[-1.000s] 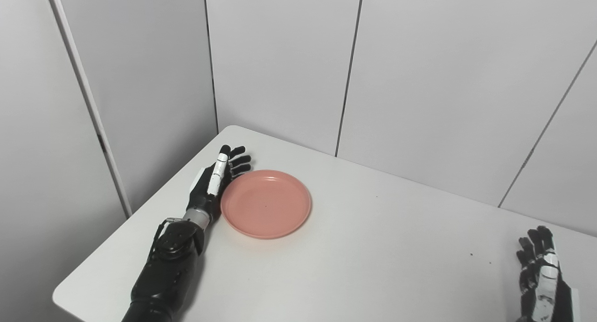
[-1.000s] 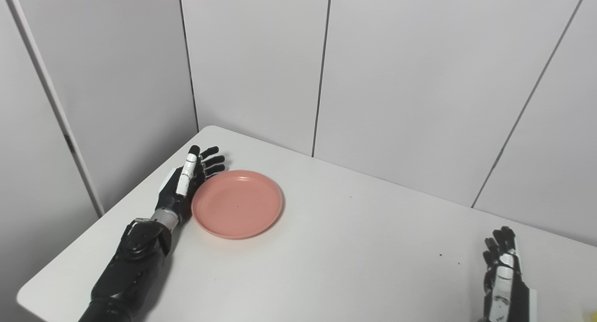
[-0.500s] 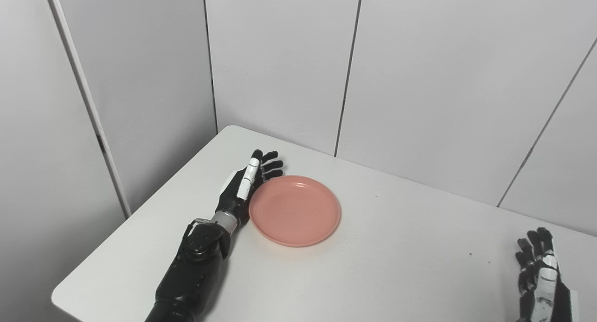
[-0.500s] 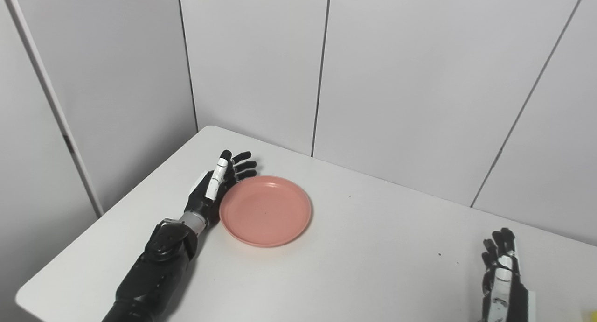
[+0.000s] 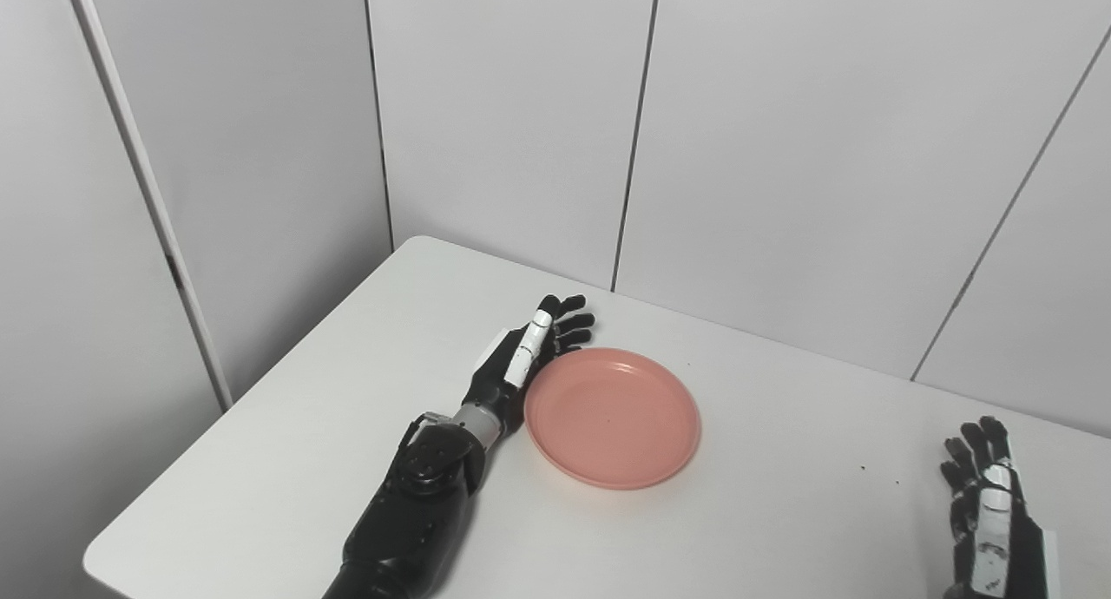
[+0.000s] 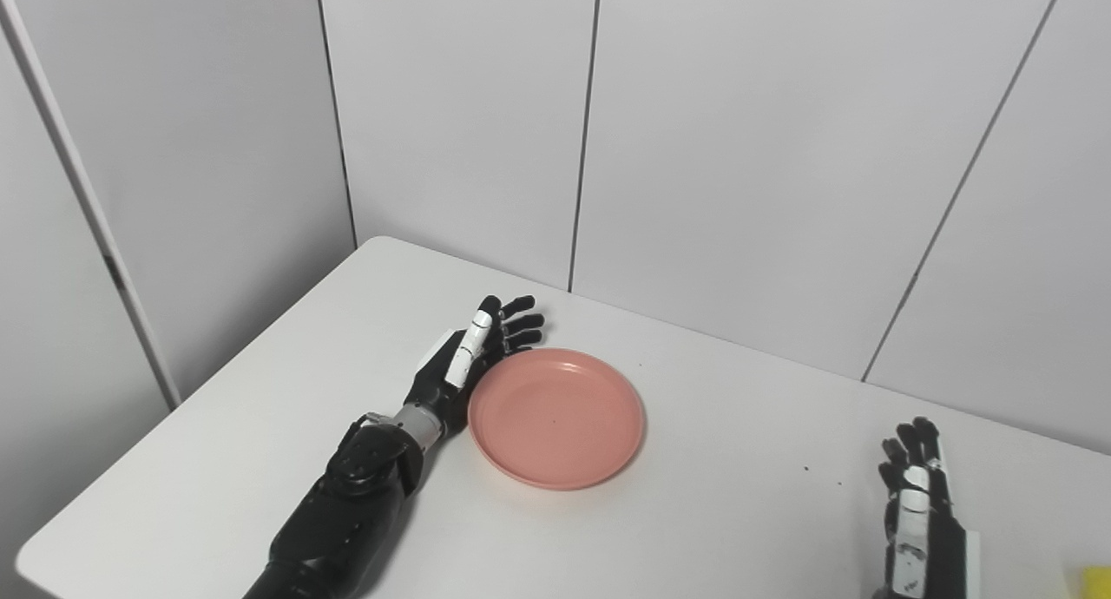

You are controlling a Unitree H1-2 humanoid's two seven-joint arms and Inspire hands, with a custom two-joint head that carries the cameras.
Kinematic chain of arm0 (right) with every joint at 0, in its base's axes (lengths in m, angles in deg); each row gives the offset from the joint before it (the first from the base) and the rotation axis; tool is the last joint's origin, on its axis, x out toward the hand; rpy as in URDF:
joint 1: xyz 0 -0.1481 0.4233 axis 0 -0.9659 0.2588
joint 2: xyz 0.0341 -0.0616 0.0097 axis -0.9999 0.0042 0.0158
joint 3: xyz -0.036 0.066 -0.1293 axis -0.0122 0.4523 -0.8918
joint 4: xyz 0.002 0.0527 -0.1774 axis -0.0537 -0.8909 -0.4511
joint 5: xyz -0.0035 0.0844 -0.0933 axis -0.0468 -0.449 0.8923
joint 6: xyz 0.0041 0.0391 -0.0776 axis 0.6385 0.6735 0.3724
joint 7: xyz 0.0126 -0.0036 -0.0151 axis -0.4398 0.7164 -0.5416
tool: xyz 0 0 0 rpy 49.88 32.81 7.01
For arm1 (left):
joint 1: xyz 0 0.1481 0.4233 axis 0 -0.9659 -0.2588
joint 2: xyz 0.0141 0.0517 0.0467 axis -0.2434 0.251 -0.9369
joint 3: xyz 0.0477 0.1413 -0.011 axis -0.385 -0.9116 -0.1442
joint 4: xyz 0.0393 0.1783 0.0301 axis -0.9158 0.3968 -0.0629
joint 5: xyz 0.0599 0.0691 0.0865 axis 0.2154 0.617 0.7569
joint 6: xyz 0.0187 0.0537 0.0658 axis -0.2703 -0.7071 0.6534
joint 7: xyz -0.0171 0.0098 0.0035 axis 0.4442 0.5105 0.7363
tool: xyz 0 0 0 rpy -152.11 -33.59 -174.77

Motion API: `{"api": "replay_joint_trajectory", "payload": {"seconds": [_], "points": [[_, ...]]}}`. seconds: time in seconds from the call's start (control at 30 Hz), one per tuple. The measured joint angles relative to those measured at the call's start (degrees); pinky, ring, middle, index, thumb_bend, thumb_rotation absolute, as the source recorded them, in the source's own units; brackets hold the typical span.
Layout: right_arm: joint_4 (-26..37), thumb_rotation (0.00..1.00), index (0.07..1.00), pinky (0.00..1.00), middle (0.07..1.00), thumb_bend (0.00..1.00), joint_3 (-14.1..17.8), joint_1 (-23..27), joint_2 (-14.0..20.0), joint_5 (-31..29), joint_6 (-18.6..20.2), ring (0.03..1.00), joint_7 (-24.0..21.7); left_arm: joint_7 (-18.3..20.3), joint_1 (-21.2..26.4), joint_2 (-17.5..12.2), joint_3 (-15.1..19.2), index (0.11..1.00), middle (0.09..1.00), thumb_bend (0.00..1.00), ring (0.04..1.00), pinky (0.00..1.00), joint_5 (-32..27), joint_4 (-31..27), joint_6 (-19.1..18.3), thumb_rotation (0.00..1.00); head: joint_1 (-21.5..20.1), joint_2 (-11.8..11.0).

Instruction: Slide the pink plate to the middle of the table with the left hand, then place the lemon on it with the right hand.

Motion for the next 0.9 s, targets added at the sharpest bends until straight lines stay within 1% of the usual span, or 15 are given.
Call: {"api": "replay_joint_trajectory", "payload": {"seconds": [0.13,0.2,0.23,0.27,0.33,0.37,0.4,0.5,0.57,0.63,0.7,0.77,0.83,0.9], "points": [[0.1,0.95,0.929,0.94,0.927,0.64,-0.2,0.0,0.0,0.7,-0.1,0.922,0.2,0.0,0.0,0.1,-1.1,0.877,0.885,0.72,0.895,0.9,1.5,-0.7,-0.5,1.0,-1.5,0.4],[0.1,0.94,0.928,0.94,0.925,0.64,-0.2,0.0,-0.1,1.0,-0.1,0.918,0.2,0.0,-0.1,0.3,-1.2,0.881,0.887,0.73,0.895,0.9,1.6,-1.2,-1.1,1.0,-4.8,1.2],[0.2,0.94,0.927,0.94,0.923,0.64,-0.2,-0.1,-0.1,1.2,-0.1,0.916,0.2,-0.1,-0.2,0.4,-1.3,0.883,0.888,0.74,0.895,0.9,1.6,-1.7,-1.5,1.0,-4.8,1.2],[0.2,0.94,0.925,0.94,0.921,0.65,-0.3,-0.1,-0.1,1.4,-0.1,0.915,0.3,-0.2,-0.3,0.7,-1.5,0.89,0.892,0.75,0.899,0.91,1.7,-2.1,-1.9,1.0,-6.7,1.7],[0.5,0.96,0.931,0.95,0.927,0.66,-0.4,-0.2,-0.3,1.9,0.0,0.92,0.5,-0.4,-0.8,1.0,-2.1,0.91,0.907,0.75,0.916,0.94,2.0,-3.6,-2.8,1.0,-7.0,1.8],[0.7,0.96,0.933,0.95,0.929,0.66,-0.5,-0.3,-0.3,2.2,0.0,0.922,0.5,-0.3,-1.0,1.0,-2.6,0.915,0.911,0.74,0.921,0.94,2.2,-4.0,-2.8,1.0,-8.8,2.2],[0.9,0.97,0.936,0.95,0.933,0.65,-0.7,-0.3,-0.4,2.4,0.0,0.923,0.6,-0.3,-1.2,1.0,-3.0,0.916,0.915,0.74,0.923,0.95,2.4,-4.3,-2.8,1.0,-8.8,2.2],[0.9,0.98,0.942,0.95,0.94,0.65,-1.2,-0.3,-0.8,3.6,0.0,0.928,1.2,0.0,-1.5,1.1,-3.9,0.921,0.919,0.73,0.932,0.96,2.8,-5.1,-3.0,1.0,-13.5,3.1],[0.9,0.99,0.948,0.95,0.945,0.65,-1.6,-0.3,-1.6,4.5,0.0,0.934,1.8,0.0,-1.7,1.3,-3.8,0.922,0.919,0.73,0.935,0.96,2.7,-5.6,-3.4,1.0,-13.8,3.2],[0.9,0.99,0.951,0.95,0.946,0.67,-2.2,-0.2,-2.3,5.0,0.0,0.936,2.4,0.0,-2.0,1.7,-3.7,0.93,0.924,0.72,0.935,0.96,2.7,-6.1,-3.7,1.0,-17.4,3.9],[0.9,0.99,0.952,0.95,0.946,0.68,-2.6,-0.1,-3.0,5.9,0.0,0.938,2.7,0.0,-2.5,2.3,-3.4,0.934,0.929,0.73,0.938,0.96,2.2,-7.2,-4.3,1.0,-17.7,3.9],[0.9,0.99,0.948,0.94,0.941,0.69,-2.9,-0.1,-3.5,6.7,0.0,0.933,2.9,-0.1,-3.1,3.3,-2.9,0.933,0.928,0.72,0.94,0.97,1.4,-7.9,-4.6,1.0,-19.2,4.1],[0.8,1.0,0.949,0.94,0.94,0.7,-3.1,-0.1,-3.9,7.5,0.0,0.933,3.6,-0.2,-3.8,4.1,-2.6,0.939,0.931,0.72,0.941,0.96,1.3,-9.0,-4.9,1.0,-21.5,4.5],[0.7,1.0,0.953,0.95,0.942,0.71,-3.2,0.0,-4.2,8.4,0.0,0.937,4.5,-0.2,-4.3,5.0,-2.5,0.938,0.93,0.72,0.939,0.96,1.1,-9.5,-4.9,1.0,-21.5,4.5]]}}
